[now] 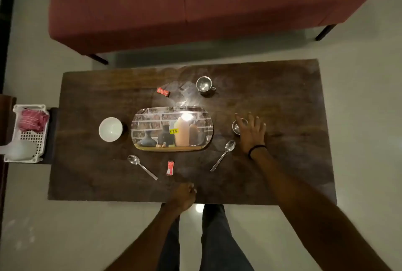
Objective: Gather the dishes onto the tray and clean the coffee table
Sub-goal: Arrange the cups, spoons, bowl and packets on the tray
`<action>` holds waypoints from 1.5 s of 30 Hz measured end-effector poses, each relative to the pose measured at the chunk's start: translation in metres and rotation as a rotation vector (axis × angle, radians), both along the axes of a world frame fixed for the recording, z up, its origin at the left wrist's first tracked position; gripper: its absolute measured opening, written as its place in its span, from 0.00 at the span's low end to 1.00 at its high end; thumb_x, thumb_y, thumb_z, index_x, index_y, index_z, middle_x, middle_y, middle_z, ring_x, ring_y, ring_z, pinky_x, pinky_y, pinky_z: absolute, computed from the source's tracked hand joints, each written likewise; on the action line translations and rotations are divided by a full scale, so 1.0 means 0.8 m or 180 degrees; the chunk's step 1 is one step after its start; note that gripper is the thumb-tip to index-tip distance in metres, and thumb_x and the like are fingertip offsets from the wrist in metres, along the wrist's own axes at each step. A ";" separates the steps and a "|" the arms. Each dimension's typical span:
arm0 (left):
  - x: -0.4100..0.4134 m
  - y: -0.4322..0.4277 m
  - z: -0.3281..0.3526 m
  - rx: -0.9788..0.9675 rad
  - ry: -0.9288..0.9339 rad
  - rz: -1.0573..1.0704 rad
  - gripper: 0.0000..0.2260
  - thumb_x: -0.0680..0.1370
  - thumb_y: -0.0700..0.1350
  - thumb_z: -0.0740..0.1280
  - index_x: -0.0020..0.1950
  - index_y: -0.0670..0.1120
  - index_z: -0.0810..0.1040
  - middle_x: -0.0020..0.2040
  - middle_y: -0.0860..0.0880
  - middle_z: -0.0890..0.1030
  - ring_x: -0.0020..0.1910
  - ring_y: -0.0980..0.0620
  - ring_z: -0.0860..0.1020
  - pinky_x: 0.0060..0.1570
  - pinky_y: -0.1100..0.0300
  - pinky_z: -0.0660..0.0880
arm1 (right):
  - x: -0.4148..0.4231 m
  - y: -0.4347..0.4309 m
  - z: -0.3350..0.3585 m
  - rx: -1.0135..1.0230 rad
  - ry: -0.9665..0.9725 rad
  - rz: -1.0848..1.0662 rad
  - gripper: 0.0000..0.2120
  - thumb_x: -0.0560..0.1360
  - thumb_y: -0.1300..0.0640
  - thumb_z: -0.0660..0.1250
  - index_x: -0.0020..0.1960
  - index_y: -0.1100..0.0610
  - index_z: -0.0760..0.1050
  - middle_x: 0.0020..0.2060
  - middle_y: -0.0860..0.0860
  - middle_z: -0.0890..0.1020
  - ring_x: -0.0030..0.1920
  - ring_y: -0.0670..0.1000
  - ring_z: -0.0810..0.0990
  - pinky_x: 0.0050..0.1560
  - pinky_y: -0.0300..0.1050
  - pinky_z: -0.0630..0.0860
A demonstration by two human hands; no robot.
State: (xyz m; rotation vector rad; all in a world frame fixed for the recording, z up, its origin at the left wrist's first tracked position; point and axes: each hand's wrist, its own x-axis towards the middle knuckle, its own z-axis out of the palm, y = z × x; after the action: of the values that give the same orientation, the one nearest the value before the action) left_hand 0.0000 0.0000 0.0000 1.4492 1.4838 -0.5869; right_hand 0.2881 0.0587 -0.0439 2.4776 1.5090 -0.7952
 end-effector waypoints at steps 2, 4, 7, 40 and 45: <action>0.007 0.021 -0.010 0.0196 -0.0027 0.0181 0.07 0.82 0.47 0.63 0.57 0.48 0.79 0.49 0.53 0.78 0.49 0.54 0.77 0.50 0.63 0.71 | 0.001 0.016 -0.005 -0.0059 -0.0159 0.0301 0.34 0.78 0.58 0.66 0.78 0.41 0.56 0.76 0.59 0.59 0.75 0.67 0.58 0.71 0.72 0.54; 0.010 0.045 -0.012 0.0389 -0.0026 0.0160 0.07 0.82 0.47 0.63 0.56 0.48 0.78 0.49 0.51 0.79 0.47 0.54 0.77 0.49 0.62 0.72 | 0.002 0.025 -0.014 -0.0242 -0.0170 0.0341 0.31 0.78 0.58 0.66 0.77 0.42 0.59 0.73 0.59 0.63 0.74 0.67 0.61 0.71 0.73 0.55; 0.006 0.071 -0.024 0.0612 -0.0018 0.0202 0.08 0.82 0.47 0.63 0.56 0.46 0.79 0.50 0.47 0.82 0.51 0.50 0.81 0.53 0.58 0.76 | -0.003 0.025 -0.023 -0.0281 -0.0112 0.0237 0.27 0.78 0.61 0.65 0.73 0.46 0.65 0.68 0.60 0.67 0.68 0.67 0.67 0.69 0.71 0.62; -0.056 0.223 -0.074 0.1741 -0.0530 -0.0114 0.26 0.76 0.42 0.65 0.74 0.43 0.65 0.62 0.39 0.75 0.61 0.39 0.73 0.58 0.46 0.74 | -0.150 0.085 0.014 0.0192 0.0354 0.0012 0.27 0.75 0.52 0.72 0.69 0.60 0.69 0.62 0.62 0.75 0.62 0.64 0.73 0.59 0.54 0.71; 0.001 0.272 -0.060 0.1597 -0.0688 -0.0053 0.28 0.77 0.41 0.64 0.76 0.46 0.62 0.67 0.39 0.72 0.66 0.39 0.71 0.61 0.45 0.74 | -0.077 0.157 0.019 0.0397 0.0319 -0.0261 0.29 0.75 0.54 0.73 0.71 0.62 0.68 0.65 0.63 0.74 0.65 0.63 0.73 0.62 0.51 0.70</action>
State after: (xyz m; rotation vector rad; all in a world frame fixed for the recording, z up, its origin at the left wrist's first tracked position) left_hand 0.0005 0.2174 -0.0483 1.8408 1.5072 -0.0549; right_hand 0.2264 0.1846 -0.0290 2.6419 1.5428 -0.8765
